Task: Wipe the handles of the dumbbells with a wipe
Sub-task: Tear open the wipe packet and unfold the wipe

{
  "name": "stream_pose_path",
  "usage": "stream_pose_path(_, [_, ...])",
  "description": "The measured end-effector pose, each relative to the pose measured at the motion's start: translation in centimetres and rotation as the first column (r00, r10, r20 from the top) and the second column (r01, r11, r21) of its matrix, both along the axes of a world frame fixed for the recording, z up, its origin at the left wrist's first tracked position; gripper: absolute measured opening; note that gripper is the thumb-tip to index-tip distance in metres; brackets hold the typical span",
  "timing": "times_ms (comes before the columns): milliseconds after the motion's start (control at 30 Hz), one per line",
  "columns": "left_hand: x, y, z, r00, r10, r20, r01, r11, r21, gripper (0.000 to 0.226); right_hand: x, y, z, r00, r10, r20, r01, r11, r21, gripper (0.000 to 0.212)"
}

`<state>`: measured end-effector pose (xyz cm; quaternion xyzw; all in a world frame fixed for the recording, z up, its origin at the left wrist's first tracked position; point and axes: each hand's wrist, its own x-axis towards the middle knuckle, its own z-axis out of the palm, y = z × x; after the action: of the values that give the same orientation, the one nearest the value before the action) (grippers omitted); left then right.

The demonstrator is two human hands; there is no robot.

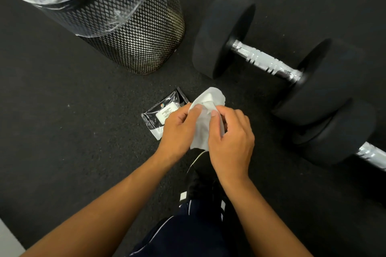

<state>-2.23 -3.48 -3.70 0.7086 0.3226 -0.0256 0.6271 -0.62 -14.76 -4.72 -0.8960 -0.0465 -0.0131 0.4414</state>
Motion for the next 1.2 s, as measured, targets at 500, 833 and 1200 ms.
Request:
stream_pose_path(500, [-0.2, 0.4, -0.2, 0.998, -0.066, 0.007, 0.066, 0.998, -0.015, 0.031, 2.2, -0.5, 0.6, 0.83, 0.096, -0.549, 0.212, 0.857, 0.471, 0.025])
stream_pose_path(833, [-0.7, 0.9, 0.5, 0.993, -0.122, 0.001, 0.12, 0.975, -0.185, 0.075, 4.2, -0.4, 0.6, 0.798, -0.009, -0.602, 0.398, 0.758, 0.516, 0.027])
stream_pose_path(1200, [-1.1, 0.8, -0.2, 0.982, -0.182, -0.06, 0.169, 0.971, -0.169, 0.019, 2.4, -0.5, 1.2, 0.633, 0.139, -0.762, 0.732, 0.212, 0.647, 0.042])
